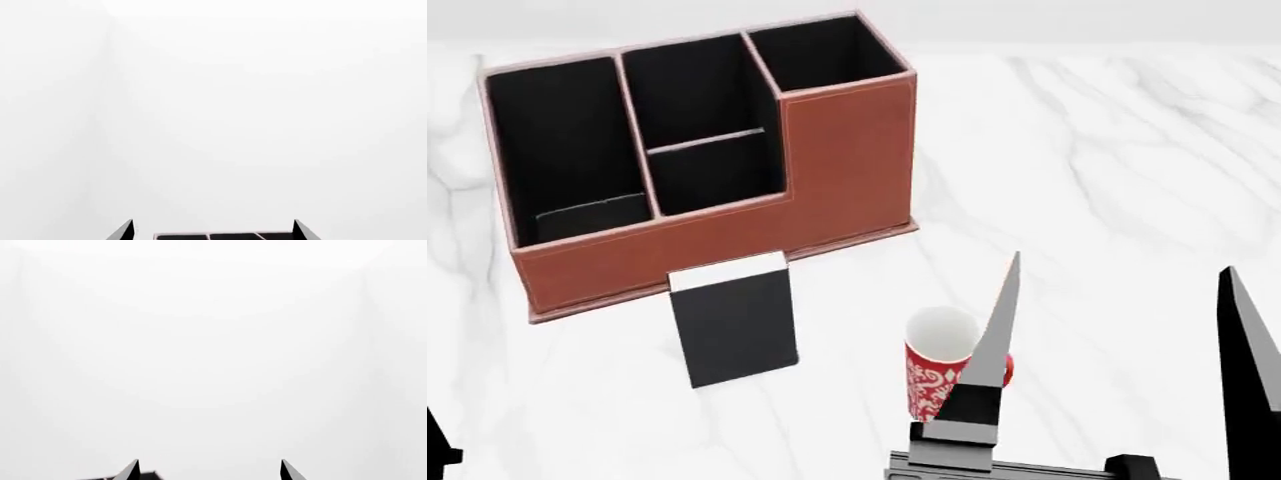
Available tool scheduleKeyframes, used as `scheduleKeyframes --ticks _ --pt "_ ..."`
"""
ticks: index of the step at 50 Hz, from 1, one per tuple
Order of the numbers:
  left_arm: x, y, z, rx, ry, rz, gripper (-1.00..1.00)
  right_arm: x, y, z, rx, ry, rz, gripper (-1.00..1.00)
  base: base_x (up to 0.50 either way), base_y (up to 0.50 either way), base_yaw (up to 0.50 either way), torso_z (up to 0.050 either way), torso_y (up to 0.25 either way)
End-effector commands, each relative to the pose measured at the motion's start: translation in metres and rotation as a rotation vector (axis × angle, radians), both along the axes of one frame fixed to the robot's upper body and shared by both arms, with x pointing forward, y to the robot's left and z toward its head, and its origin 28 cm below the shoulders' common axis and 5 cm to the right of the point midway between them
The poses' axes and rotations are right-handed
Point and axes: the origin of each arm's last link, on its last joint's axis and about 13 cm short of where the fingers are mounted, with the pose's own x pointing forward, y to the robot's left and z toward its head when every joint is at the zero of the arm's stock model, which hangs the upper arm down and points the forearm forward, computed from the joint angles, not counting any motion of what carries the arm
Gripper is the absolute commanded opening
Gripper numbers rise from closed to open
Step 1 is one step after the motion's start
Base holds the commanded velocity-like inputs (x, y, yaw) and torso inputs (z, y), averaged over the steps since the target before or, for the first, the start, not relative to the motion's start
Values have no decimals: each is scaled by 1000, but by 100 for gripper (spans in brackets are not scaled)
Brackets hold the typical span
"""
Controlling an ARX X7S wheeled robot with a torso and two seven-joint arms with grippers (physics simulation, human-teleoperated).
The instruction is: Pick up the book and place it in the front compartment of the caddy.
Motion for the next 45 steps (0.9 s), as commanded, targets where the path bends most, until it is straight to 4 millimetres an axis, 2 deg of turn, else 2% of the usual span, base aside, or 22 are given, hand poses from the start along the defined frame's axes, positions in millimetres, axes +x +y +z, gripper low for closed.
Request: scheduleKeyframes --ticks 1,30,33,45 --pt "-2 -1 2 10 -8 -4 100 -1 0 1 -4 5 6 100 500 0 0 0 0" --pt "-3 -2 3 15 -11 -10 100 -1 1 1 0 10 9 100 500 0 0 0 1" --pt "-8 -1 9 10 -25 -6 100 -2 0 2 19 12 12 100 500 0 0 0 3" --pt "-8 -2 11 13 -26 -11 100 -2 1 2 18 12 15 100 500 0 0 0 1"
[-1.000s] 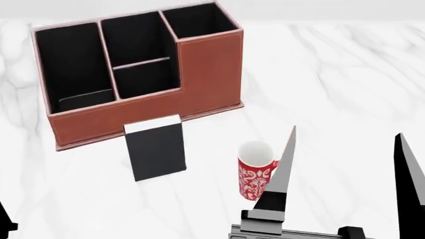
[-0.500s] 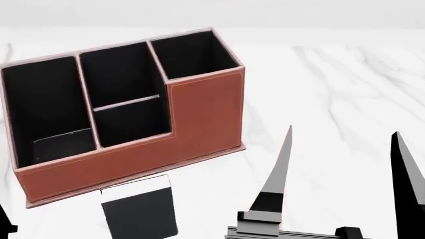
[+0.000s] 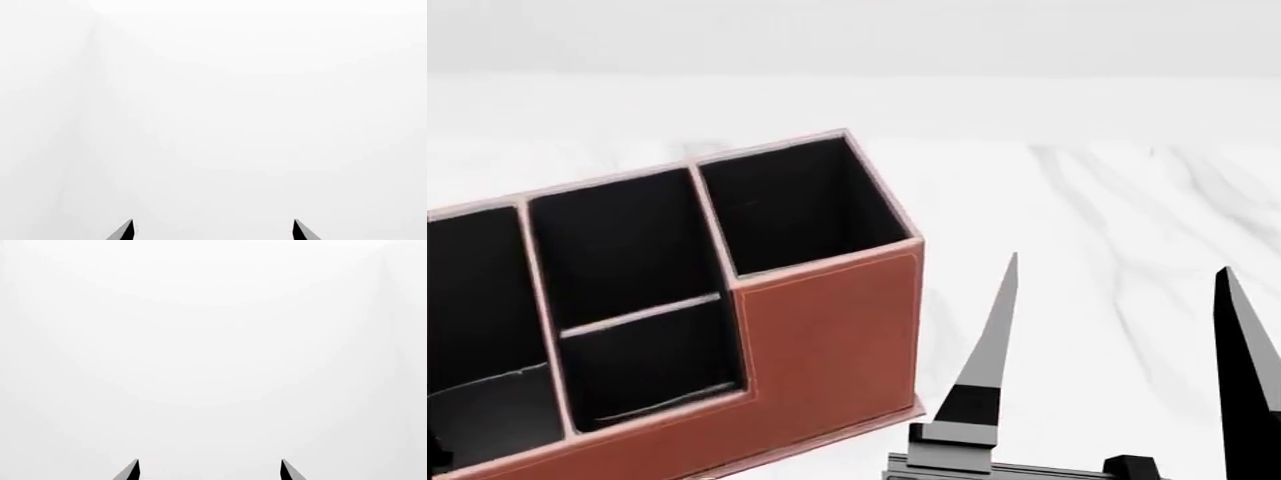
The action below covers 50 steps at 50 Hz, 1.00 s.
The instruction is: Pick up the book and place it in the front compartment of the caddy.
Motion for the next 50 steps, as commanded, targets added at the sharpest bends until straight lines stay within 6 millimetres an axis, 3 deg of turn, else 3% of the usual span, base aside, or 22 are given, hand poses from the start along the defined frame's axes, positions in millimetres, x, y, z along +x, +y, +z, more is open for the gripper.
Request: scheduleKeyframes --ticks 1,11,18,34,39,50 --pt "-2 0 2 0 7 2 100 0 0 1 6 1 2 100 500 0 0 0 0" --pt "-3 0 3 0 6 2 100 -1 0 2 38 -23 -4 100 500 0 0 0 2" --pt "-3 0 3 -7 10 -8 100 0 -3 -2 14 13 -57 100 0 0 0 0 2" --pt "-3 0 2 -8 13 -9 100 -1 -1 0 27 -9 -25 100 0 488 0 0 0" --pt "-2 0 3 -5 27 0 100 -3 -2 1 49 -29 -8 100 0 0 0 0 0" --pt "-4 0 2 -6 38 -35 100 -3 -2 1 49 -31 -6 100 0 0 0 47 0"
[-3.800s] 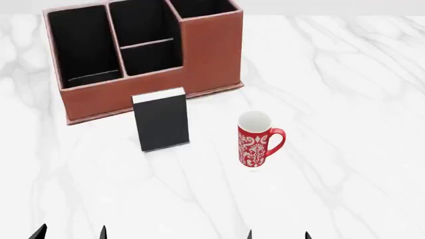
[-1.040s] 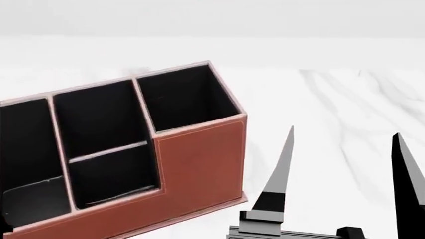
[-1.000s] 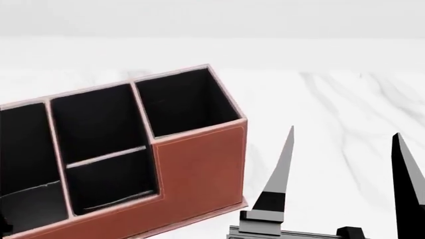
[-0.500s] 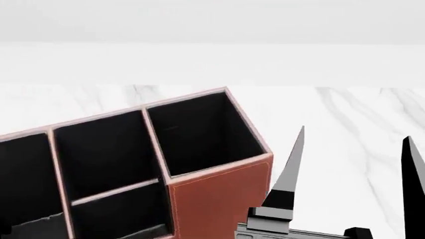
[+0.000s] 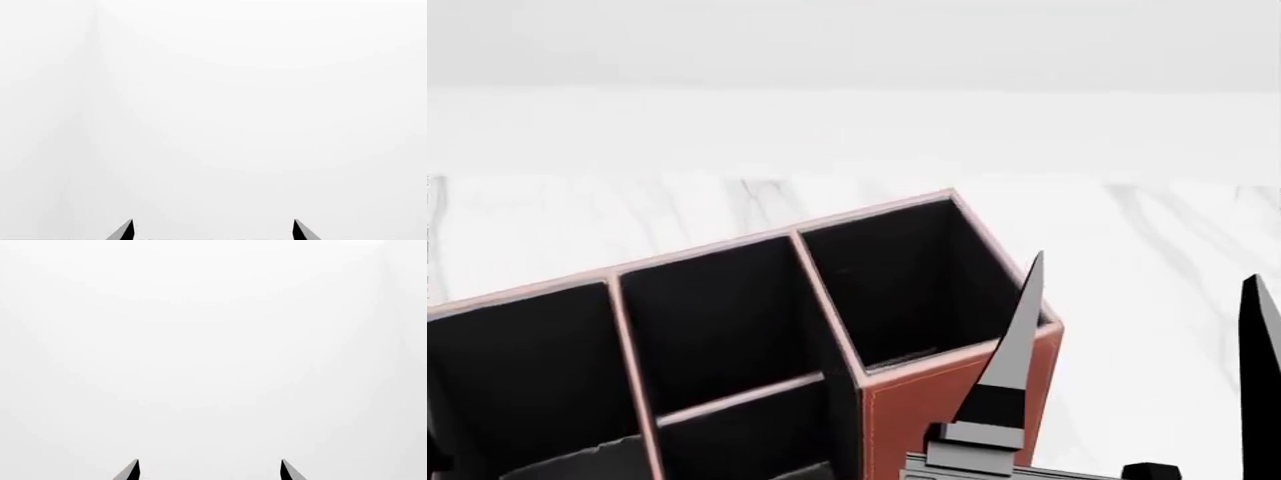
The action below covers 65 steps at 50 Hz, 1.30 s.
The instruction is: Pick up the book and place it in the front compartment of the caddy.
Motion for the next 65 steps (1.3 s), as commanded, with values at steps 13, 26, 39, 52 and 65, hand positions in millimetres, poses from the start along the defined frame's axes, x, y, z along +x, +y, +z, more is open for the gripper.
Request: scheduleKeyframes --ticks 13,26,39,52,65 --pt "-2 -1 0 1 15 -42 100 -2 -1 1 -5 -20 -1 100 0 0 0 48 0" --pt "-5 -2 2 17 6 -68 100 -2 2 1 -15 -16 1 100 0 0 0 48 0" --pt "-8 -8 15 -9 -47 -283 100 -1 2 -1 -16 -8 3 100 0 0 0 18 0" --pt "7 -7 8 90 117 -420 100 -1 3 0 -26 -4 5 100 0 0 0 0 0" --pt "15 -16 -14 230 274 -589 100 -1 2 1 -28 -4 4 100 0 0 0 0 0"
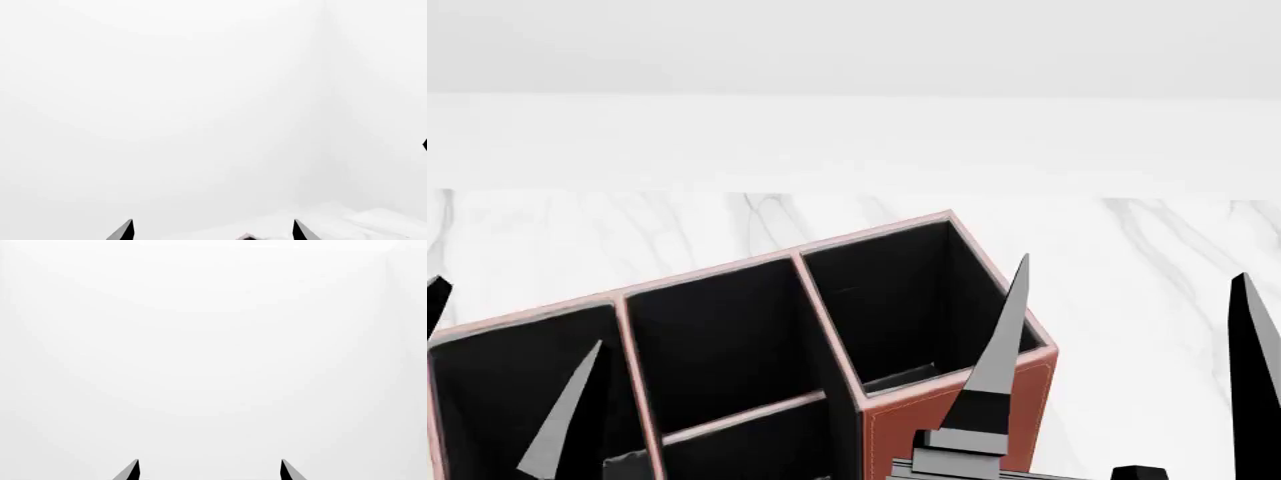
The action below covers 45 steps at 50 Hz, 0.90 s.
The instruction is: Pick up the book and place it in the front compartment of the caddy.
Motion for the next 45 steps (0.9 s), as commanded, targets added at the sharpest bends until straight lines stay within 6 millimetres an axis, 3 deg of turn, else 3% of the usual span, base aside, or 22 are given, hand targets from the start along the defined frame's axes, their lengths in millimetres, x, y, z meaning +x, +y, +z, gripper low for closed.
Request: scheduleKeyframes --ticks 1,15,28,45 --pt "4 -7 -14 85 111 -188 100 0 0 1 -7 2 0 100 0 0 0 0 0" --pt "-5 -19 -35 232 240 -458 100 0 0 0 -7 -1 2 100 0 0 0 0 0" --pt "-4 -25 -42 261 356 -566 100 0 0 0 -2 -3 3 100 0 0 0 0 0" --pt "2 -32 -48 456 531 -631 100 0 0 0 2 -3 5 100 0 0 0 0 0"
